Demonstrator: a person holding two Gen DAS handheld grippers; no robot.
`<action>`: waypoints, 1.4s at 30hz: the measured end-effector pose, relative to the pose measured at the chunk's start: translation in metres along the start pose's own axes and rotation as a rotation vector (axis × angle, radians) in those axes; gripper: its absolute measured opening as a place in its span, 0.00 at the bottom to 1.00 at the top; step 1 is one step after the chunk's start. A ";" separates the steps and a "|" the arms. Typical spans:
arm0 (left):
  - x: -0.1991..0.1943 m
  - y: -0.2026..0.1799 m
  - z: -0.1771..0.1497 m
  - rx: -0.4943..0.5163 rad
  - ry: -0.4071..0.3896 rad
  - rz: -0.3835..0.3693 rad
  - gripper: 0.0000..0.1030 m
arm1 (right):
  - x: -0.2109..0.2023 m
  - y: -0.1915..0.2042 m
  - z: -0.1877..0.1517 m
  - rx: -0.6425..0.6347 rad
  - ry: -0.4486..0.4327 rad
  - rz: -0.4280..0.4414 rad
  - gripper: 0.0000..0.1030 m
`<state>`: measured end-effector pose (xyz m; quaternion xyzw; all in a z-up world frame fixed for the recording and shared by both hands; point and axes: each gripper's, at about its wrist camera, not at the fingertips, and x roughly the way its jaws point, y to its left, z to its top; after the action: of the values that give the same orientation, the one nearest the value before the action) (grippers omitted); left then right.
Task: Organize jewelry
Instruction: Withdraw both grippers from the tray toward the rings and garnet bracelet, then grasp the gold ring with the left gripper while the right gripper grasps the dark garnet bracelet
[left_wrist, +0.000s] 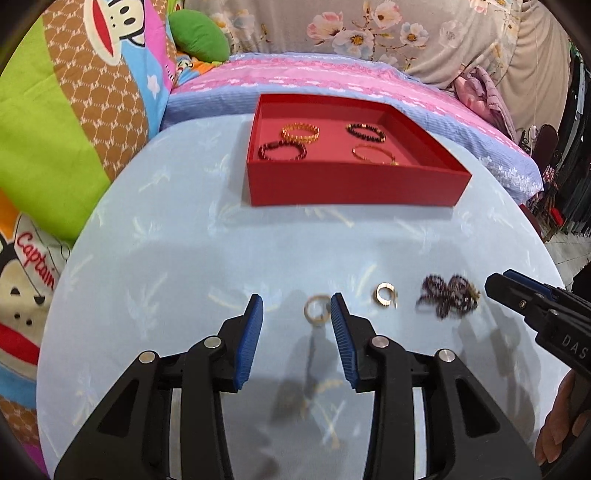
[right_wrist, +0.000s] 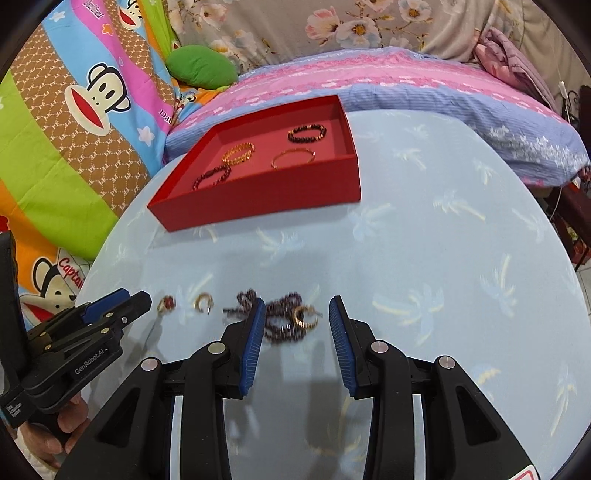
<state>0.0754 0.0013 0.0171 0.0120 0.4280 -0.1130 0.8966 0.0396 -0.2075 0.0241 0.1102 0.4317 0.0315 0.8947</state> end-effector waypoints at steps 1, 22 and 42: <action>0.001 0.000 -0.003 0.000 0.004 0.000 0.35 | 0.000 0.000 -0.003 0.002 0.005 0.000 0.35; 0.022 -0.023 -0.004 0.024 0.006 0.002 0.38 | 0.010 0.003 -0.019 0.015 0.034 0.018 0.35; 0.023 -0.011 -0.003 -0.033 -0.012 -0.039 0.21 | 0.024 0.023 -0.007 -0.025 0.035 0.047 0.35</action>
<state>0.0843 -0.0136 -0.0014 -0.0116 0.4244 -0.1234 0.8969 0.0502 -0.1802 0.0068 0.1085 0.4442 0.0599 0.8873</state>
